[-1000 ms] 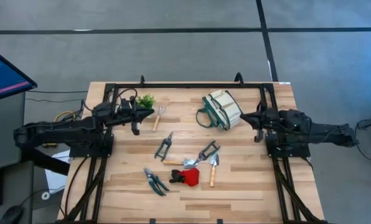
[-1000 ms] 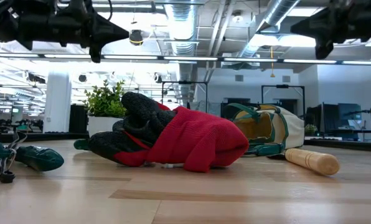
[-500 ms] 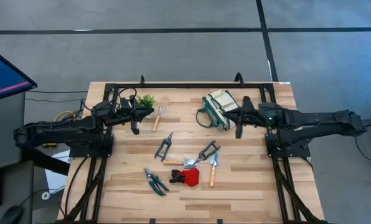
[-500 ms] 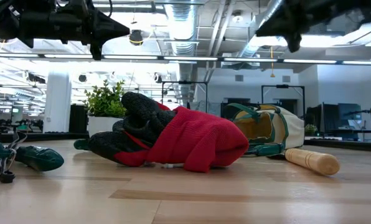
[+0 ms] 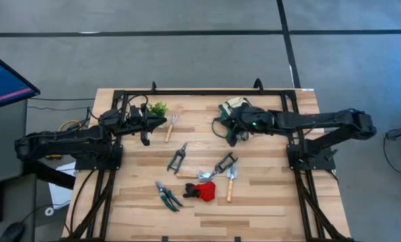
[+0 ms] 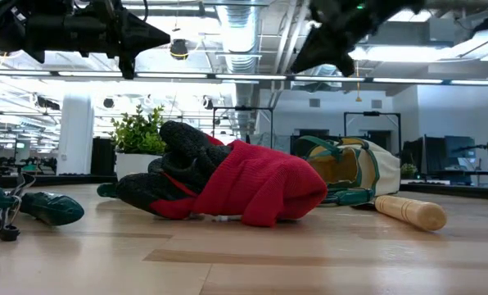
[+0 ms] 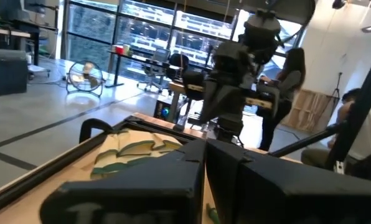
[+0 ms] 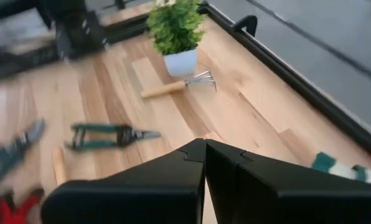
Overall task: Pick & Place Garden tools in Gardening bag
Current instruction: Prepare the gardening bag
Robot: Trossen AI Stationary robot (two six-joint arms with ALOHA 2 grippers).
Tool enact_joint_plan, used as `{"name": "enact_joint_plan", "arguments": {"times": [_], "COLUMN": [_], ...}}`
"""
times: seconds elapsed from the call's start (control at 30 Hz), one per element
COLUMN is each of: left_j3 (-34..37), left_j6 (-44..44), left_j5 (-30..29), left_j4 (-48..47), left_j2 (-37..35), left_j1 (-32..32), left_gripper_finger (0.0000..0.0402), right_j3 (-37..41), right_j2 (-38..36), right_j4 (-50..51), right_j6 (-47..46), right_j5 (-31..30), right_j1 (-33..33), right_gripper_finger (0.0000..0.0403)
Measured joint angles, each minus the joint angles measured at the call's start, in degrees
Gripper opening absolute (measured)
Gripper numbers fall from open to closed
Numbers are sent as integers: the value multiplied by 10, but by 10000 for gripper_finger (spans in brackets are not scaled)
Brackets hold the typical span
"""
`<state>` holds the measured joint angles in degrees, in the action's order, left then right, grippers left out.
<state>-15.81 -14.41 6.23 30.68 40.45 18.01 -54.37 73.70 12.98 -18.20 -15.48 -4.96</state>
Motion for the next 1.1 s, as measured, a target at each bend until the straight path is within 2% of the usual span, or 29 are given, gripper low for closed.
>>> {"name": "enact_joint_plan", "arguments": {"times": [0.13,0.27,0.5,0.7,0.87,0.97,1.1], "left_j3": [0,0,0,0,0,0,0], "left_j6": [-11,-11,-11,-11,-10,-10,-10], "left_j5": [2,1,-2,-2,-2,-2,-2], "left_j4": [3,3,3,3,3,3,3], "left_j2": [0,0,0,0,0,0,0], "left_j1": [0,0,0,0,0,0,0], "left_gripper_finger": [2,2,2,2,2,2,2], "right_j3": [-44,-100,-216,-309,-357,-373,-376], "right_j2": [47,96,187,248,289,308,326], "right_j4": [25,118,305,408,472,500,533], "right_j6": [-113,-196,-207,-209,-206,-204,-177], "right_j5": [-7,-29,-28,-15,24,27,31], "right_j1": [-26,-45,-60,-67,-82,-89,-95], "right_gripper_finger": [0,0,0,0,0,4,31]}}
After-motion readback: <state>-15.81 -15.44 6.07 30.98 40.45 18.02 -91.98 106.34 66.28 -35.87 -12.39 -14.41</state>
